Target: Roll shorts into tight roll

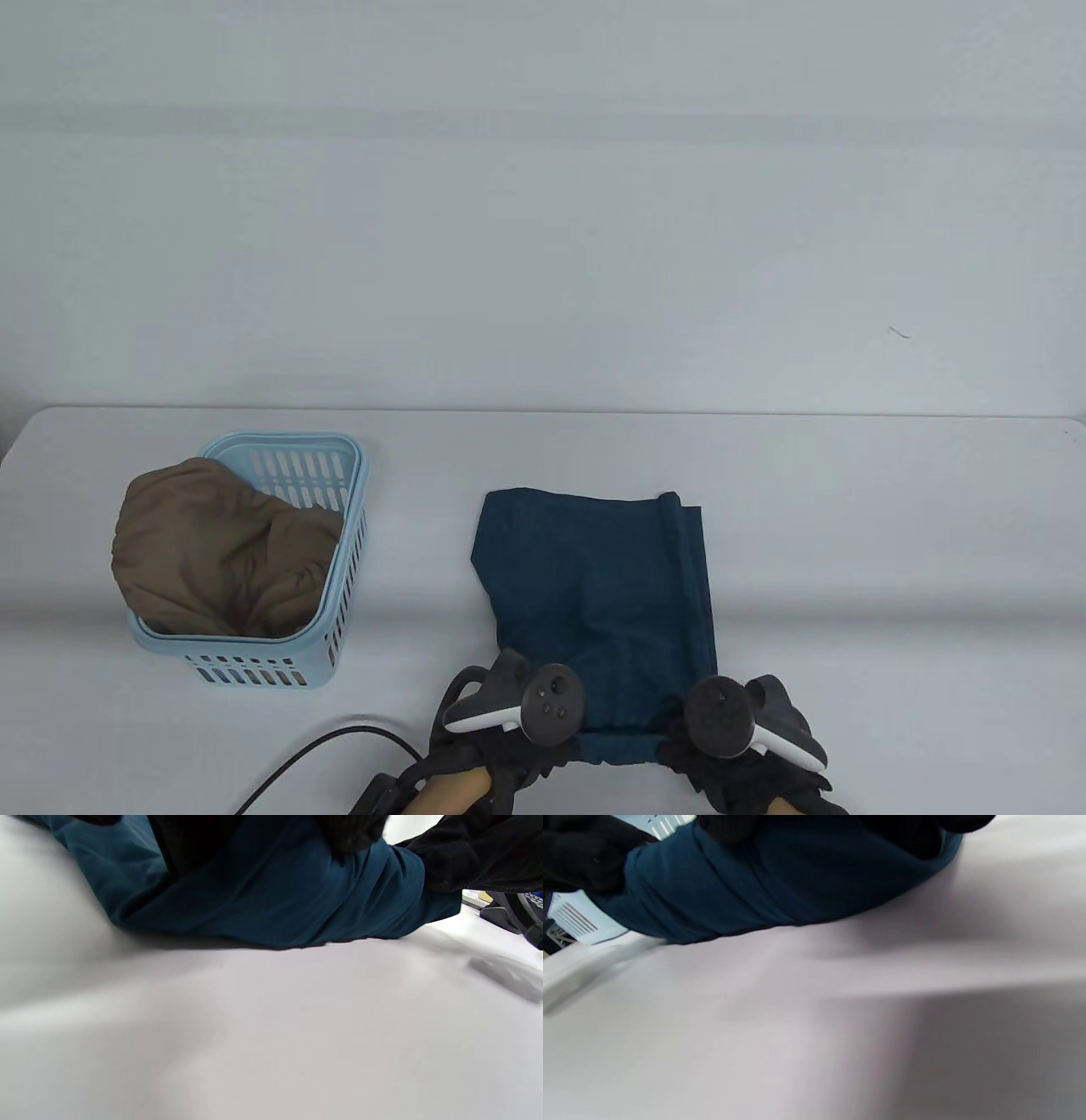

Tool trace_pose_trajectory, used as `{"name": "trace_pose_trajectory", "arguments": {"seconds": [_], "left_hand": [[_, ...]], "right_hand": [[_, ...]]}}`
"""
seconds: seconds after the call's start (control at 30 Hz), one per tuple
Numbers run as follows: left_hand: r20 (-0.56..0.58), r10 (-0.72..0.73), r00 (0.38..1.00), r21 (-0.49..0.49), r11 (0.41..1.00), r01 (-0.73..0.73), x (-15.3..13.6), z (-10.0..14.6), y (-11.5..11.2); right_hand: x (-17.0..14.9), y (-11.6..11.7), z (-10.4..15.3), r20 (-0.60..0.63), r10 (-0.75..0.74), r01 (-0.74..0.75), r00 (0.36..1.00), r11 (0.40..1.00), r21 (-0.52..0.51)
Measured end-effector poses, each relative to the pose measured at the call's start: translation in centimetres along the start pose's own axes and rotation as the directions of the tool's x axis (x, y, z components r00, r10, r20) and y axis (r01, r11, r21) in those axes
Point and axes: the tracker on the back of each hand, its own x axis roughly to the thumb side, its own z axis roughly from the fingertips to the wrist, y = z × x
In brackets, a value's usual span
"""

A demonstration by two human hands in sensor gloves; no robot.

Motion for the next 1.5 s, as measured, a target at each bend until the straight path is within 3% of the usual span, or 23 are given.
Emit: {"name": "trace_pose_trajectory", "arguments": {"seconds": [0.17, 0.27, 0.33, 0.4, 0.53, 0.67, 0.77, 1.03, 1.17, 1.3, 1.4, 1.5], "left_hand": [[-0.010, -0.052, 0.999, 0.052, 0.997, 0.053, 0.4, -0.3, -0.7], [-0.083, -0.157, 0.984, 0.144, 0.975, 0.168, 1.1, 0.1, -0.1], [-0.040, -0.248, 0.968, 0.199, 0.947, 0.251, 2.3, 0.6, 0.9], [0.069, -0.264, 0.962, 0.218, 0.945, 0.244, 3.3, 1.2, 1.3], [0.015, -0.243, 0.970, 0.045, 0.969, 0.242, 3.5, 0.8, -0.4], [0.001, -0.264, 0.965, 0.020, 0.964, 0.264, 3.3, 0.0, -1.2], [-0.006, -0.273, 0.962, 0.016, 0.962, 0.273, 3.2, -0.3, -1.5], [-0.031, -0.266, 0.964, -0.013, 0.964, 0.265, 2.7, -0.9, -2.8], [-0.035, -0.260, 0.965, -0.050, 0.965, 0.258, 2.2, -1.4, -3.4], [-0.020, -0.239, 0.971, 0.005, 0.971, 0.240, 1.7, -1.4, -2.6], [-0.028, -0.134, 0.991, 0.020, 0.991, 0.135, 1.1, -1.1, -1.5], [-0.043, -0.024, 0.999, 0.037, 0.999, 0.026, 0.4, -0.6, -0.6]], "right_hand": [[0.5, 0.3, 0.0, -0.041, 0.103, -0.104, 0.994, 0.994, -0.037], [0.9, 0.5, -0.3, -0.075, 0.152, -0.157, 0.986, 0.985, -0.065], [0.9, 0.5, -0.4, -0.095, 0.171, -0.179, 0.981, 0.981, -0.079], [0.9, 0.6, -0.4, -0.109, 0.175, -0.186, 0.978, 0.978, -0.094], [0.8, 0.5, -0.2, -0.139, 0.157, -0.175, 0.978, 0.976, -0.128], [0.8, -0.3, 0.4, -0.090, 0.187, -0.201, 0.978, 0.960, -0.194], [1.0, -0.5, 1.0, -0.047, 0.209, -0.214, 0.977, 0.957, -0.194], [1.1, 1.1, 0.5, -0.047, 0.353, -0.355, 0.934, 0.934, -0.039], [1.3, 1.4, 0.4, -0.052, 0.374, -0.378, 0.926, 0.920, -0.101], [1.6, 1.4, 0.7, -0.028, 0.441, -0.439, 0.897, 0.882, -0.172], [1.5, 1.0, 0.7, -0.015, 0.385, -0.381, 0.923, 0.905, -0.188], [0.8, 0.4, 0.6, -0.010, 0.237, -0.235, 0.971, 0.959, -0.159]]}}
